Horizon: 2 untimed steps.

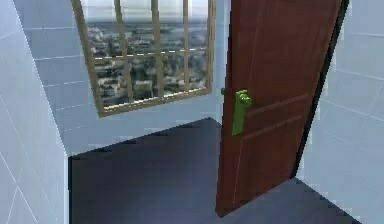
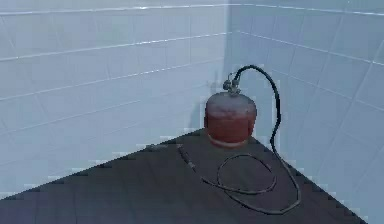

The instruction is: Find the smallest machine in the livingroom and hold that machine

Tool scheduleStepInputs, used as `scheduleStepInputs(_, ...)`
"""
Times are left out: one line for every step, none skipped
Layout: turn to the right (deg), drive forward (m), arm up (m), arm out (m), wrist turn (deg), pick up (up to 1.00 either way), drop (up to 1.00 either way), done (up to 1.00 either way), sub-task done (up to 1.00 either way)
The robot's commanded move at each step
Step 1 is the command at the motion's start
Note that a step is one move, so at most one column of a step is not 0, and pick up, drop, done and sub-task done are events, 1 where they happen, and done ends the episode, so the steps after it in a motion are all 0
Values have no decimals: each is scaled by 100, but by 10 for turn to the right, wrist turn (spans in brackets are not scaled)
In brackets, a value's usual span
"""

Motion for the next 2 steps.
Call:
scheduleStepInputs(-60, 0, 0, 0, 0, 0, 0, 0, 0)
scheduleStepInputs(0, 100, 0, 0, 0, 0, 0, 0, 0)
